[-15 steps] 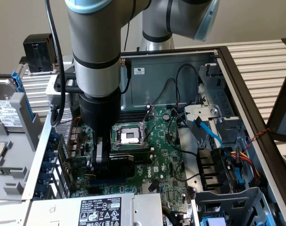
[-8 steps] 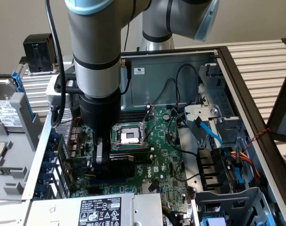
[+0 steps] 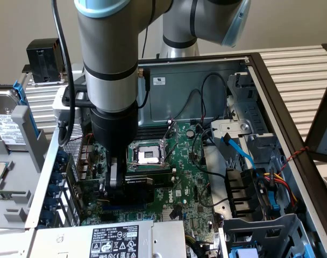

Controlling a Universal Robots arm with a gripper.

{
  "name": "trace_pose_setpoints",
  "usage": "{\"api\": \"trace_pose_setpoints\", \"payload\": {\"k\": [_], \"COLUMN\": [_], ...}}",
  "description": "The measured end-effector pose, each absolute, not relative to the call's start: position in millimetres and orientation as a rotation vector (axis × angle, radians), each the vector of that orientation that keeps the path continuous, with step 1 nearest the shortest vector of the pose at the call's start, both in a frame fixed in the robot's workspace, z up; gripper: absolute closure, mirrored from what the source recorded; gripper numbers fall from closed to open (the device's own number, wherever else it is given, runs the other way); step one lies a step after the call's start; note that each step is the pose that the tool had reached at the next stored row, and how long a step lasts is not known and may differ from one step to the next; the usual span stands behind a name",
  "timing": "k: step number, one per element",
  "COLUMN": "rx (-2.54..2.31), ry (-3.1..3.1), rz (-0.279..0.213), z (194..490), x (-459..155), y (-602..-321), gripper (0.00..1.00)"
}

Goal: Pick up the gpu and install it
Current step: 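Insert the gpu into the slot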

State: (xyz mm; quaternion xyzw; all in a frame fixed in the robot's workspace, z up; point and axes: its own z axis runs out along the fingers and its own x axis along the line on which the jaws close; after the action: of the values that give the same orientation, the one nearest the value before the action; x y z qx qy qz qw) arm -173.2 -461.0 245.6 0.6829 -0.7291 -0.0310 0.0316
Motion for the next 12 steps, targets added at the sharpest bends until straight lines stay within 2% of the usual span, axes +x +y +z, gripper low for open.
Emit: {"api": "trace_pose_setpoints", "payload": {"k": [12], "rx": [2.103], "ry": [-2.245], "rz": [-0.096], "z": [244.4], "x": [-174.5], "y": [-461.1], "gripper": [0.73]}}
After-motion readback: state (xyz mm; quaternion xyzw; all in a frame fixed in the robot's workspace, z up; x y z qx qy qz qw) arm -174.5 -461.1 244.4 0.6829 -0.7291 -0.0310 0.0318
